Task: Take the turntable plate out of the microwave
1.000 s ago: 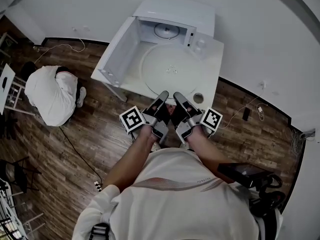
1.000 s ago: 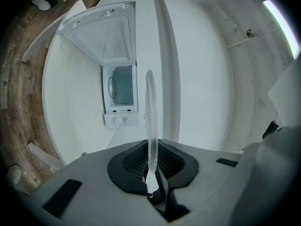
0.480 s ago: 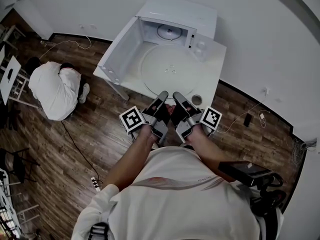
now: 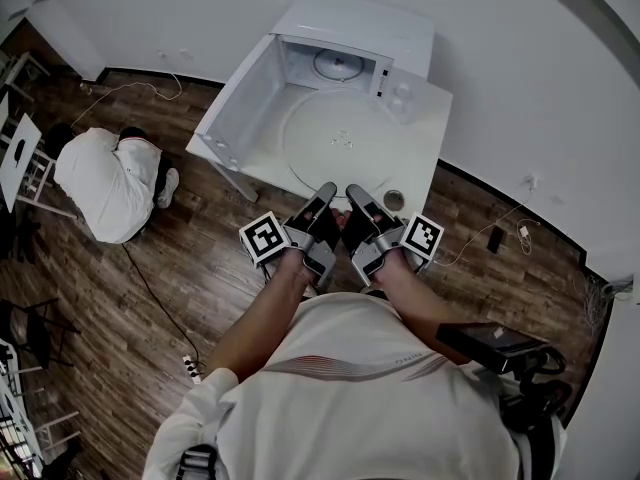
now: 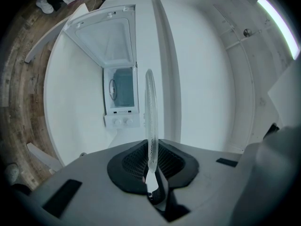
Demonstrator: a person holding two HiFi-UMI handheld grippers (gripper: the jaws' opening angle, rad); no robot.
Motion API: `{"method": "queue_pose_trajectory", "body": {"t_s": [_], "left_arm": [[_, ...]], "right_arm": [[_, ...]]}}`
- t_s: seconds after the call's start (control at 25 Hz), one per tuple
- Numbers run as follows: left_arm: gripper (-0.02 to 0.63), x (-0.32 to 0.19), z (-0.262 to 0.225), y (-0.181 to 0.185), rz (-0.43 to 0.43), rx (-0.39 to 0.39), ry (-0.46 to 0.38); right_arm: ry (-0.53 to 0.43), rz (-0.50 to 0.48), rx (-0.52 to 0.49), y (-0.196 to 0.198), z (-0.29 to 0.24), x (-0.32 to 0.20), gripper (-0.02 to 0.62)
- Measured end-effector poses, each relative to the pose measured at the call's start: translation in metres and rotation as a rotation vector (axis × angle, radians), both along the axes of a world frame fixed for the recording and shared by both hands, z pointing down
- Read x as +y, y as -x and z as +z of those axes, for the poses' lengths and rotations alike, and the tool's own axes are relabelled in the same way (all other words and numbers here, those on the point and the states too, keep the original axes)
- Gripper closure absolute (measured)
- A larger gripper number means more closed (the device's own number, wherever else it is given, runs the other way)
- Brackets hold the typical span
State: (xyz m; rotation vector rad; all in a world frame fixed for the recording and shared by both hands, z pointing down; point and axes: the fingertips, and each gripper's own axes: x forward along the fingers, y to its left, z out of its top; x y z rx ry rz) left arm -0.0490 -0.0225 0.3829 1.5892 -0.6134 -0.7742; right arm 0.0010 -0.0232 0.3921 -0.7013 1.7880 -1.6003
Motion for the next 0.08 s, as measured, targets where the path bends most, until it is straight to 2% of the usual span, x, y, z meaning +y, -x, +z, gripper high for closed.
{"method": "queue_pose_trajectory", "body": {"t_s": [0.08], "left_arm": [[0.558,-0.0060,0.0030,-0.0013,0.001,-0.002,-0.001]], "right_arm": [[0.000,0.001,-0.002,-0.0013,0.0029,-0.0058,0.560]]}}
